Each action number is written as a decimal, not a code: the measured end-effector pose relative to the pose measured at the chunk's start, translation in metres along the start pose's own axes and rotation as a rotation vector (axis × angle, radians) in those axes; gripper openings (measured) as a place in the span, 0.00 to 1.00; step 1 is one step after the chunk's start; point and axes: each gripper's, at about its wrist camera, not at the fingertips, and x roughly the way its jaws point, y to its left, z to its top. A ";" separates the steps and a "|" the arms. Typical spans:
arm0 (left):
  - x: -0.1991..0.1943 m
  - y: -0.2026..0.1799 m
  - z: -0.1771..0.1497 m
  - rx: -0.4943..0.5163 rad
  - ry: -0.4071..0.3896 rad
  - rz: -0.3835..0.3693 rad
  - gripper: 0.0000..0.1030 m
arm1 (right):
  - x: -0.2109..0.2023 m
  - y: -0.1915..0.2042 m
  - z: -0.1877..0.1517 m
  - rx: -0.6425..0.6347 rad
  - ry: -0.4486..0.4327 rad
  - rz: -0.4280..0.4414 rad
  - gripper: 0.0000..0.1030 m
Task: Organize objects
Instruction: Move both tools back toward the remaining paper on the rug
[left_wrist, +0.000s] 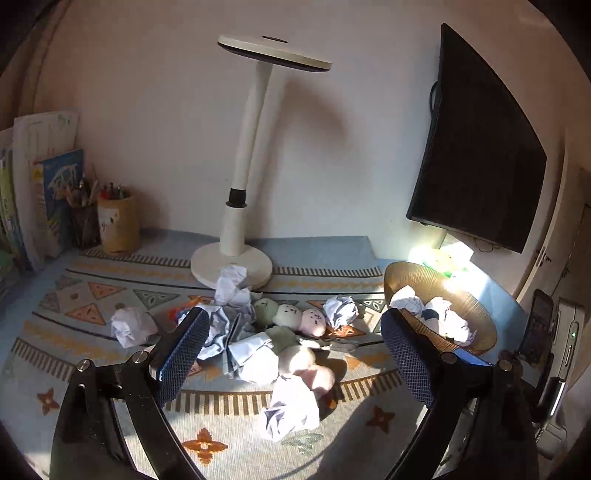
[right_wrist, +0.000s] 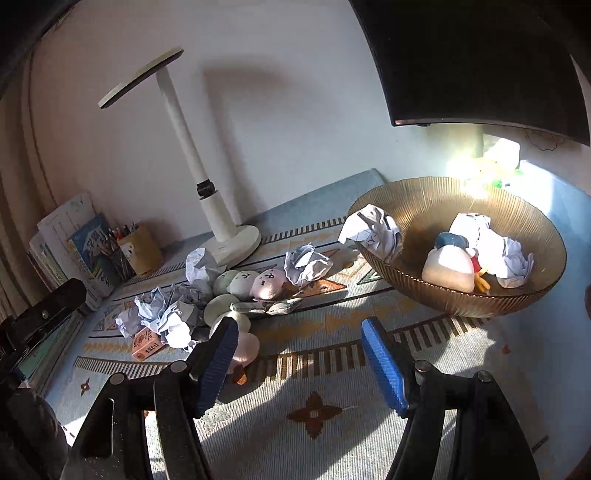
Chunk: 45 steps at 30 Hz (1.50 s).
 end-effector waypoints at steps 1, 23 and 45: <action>0.000 0.012 -0.008 -0.002 0.002 0.040 0.91 | 0.006 0.003 -0.006 -0.011 0.007 0.001 0.66; 0.029 0.087 -0.056 -0.157 0.128 0.035 0.91 | 0.024 0.020 -0.023 -0.107 0.035 -0.048 0.89; 0.055 0.177 -0.017 -0.148 0.240 0.078 0.91 | 0.031 0.035 -0.030 0.045 0.157 0.022 0.90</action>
